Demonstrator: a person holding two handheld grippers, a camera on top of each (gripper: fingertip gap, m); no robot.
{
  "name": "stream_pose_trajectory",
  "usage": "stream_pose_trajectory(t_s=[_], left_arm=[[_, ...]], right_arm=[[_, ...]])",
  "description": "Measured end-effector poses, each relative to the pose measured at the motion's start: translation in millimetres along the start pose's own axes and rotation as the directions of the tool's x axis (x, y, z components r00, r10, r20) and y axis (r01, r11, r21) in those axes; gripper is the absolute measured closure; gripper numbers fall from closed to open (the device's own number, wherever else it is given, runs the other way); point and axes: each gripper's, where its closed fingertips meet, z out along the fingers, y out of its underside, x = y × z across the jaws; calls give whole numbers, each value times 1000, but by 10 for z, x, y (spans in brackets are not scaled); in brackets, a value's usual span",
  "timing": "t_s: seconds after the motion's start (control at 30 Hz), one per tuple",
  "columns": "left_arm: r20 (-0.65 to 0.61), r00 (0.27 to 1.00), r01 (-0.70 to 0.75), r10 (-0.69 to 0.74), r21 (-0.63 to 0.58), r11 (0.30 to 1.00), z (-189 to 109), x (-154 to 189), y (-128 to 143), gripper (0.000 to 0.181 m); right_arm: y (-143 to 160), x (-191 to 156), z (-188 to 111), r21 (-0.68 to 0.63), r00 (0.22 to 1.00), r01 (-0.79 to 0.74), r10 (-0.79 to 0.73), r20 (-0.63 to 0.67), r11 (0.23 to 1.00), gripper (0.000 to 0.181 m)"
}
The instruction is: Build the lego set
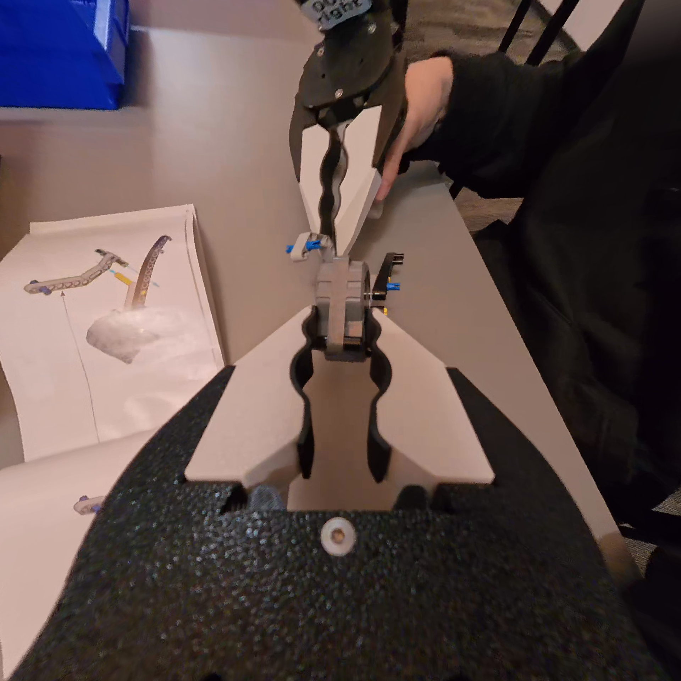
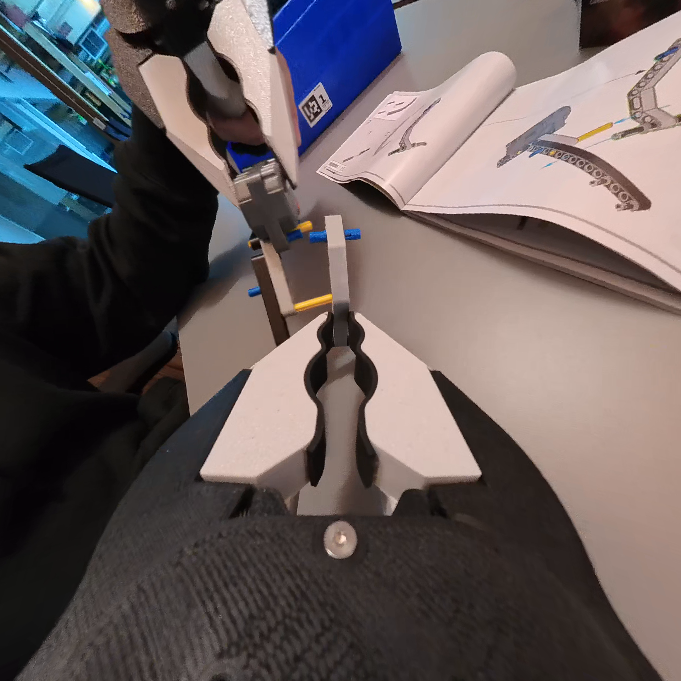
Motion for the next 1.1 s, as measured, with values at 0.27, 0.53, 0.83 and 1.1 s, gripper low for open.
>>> stream_pose_trajectory(t_s=[0.27,0.53,0.83,1.1], left_arm=[[-8,1000,-23,23,56,998,10,-4,-73,158],[-15,999,-38,40,72,997,-11,19,-93,158],[3,999,-52,52,76,996,-41,17,-127,158],[15,998,-55,54,88,995,-92,4,-139,158]], right_arm=[[34,-25,43,-7,999,-30,31,39,1000,176],[28,-6,-7,-8,999,-26,26,30,1000,176],[-18,-24,-22,11,1000,-1,1,23,1000,176],[-47,-16,-32,36,1000,-11,10,29,999,176]])
